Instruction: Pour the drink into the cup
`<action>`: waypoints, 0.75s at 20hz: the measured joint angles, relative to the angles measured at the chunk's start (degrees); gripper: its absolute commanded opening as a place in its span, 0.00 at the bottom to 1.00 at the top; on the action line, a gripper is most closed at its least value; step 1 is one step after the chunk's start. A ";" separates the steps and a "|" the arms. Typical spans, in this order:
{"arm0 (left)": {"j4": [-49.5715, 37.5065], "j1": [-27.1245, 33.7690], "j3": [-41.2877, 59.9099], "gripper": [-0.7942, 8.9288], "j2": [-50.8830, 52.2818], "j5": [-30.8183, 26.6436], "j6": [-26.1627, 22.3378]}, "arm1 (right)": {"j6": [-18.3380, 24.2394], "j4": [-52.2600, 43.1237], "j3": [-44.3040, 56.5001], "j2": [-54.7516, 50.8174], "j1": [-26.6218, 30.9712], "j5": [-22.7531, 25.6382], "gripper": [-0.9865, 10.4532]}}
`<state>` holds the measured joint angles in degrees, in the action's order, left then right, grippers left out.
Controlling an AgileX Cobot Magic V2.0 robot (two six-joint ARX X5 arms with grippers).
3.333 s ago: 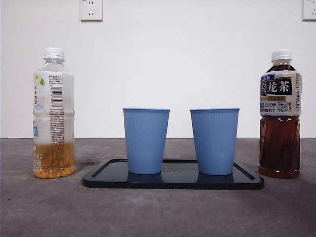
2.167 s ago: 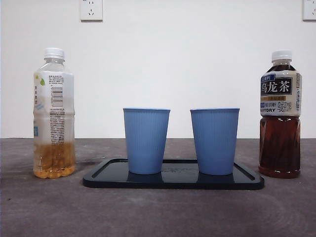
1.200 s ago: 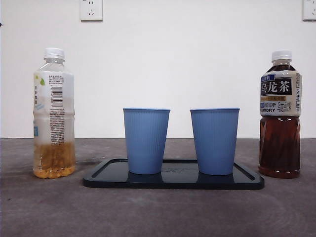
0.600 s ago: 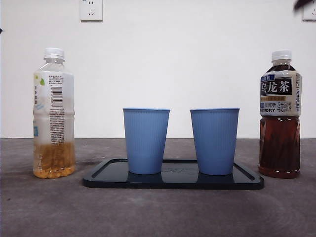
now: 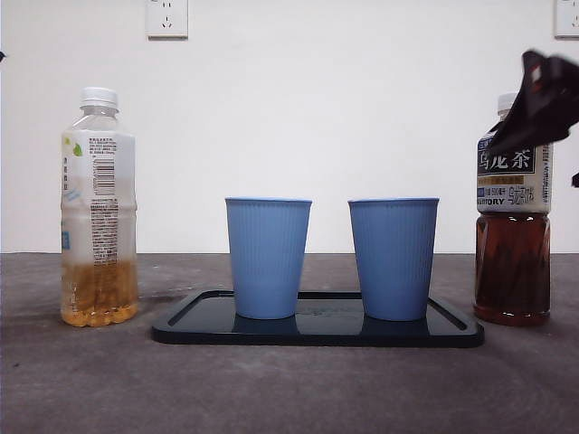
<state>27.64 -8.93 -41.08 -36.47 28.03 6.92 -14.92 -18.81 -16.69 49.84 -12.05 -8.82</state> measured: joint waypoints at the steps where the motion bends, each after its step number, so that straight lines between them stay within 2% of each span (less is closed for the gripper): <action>1: 0.00 -0.02 0.00 0.56 0.00 0.00 0.00 | 0.68 -2.64 0.00 2.54 0.00 0.17 0.57; 9: -0.04 -1.11 0.00 0.56 0.00 0.00 0.00 | 2.71 -19.69 0.00 17.14 0.07 1.40 0.56; 15: -0.44 -1.46 0.00 0.56 0.00 0.00 0.00 | 2.73 -28.26 0.00 25.46 0.07 2.54 0.48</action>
<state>27.20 -10.39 -41.08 -36.47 28.03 6.92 -12.19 -47.07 -16.69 75.31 -11.99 -6.28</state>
